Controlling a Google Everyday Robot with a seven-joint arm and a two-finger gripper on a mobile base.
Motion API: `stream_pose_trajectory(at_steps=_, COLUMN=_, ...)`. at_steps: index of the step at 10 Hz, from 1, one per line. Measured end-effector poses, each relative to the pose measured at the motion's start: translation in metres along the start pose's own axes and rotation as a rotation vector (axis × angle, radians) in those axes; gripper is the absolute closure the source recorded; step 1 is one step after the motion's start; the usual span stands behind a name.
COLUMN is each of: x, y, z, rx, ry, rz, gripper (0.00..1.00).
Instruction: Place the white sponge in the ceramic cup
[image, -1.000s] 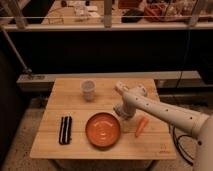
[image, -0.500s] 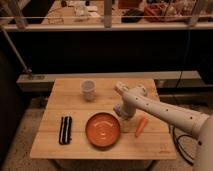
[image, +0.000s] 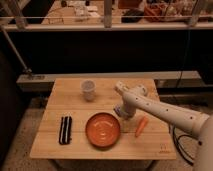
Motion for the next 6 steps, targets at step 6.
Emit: stream_pose_trajectory(at_steps=6, x=-0.0008, y=0.0012, z=-0.0074, rx=-0.003, ry=-0.001, rz=-0.002, gripper=0.34)
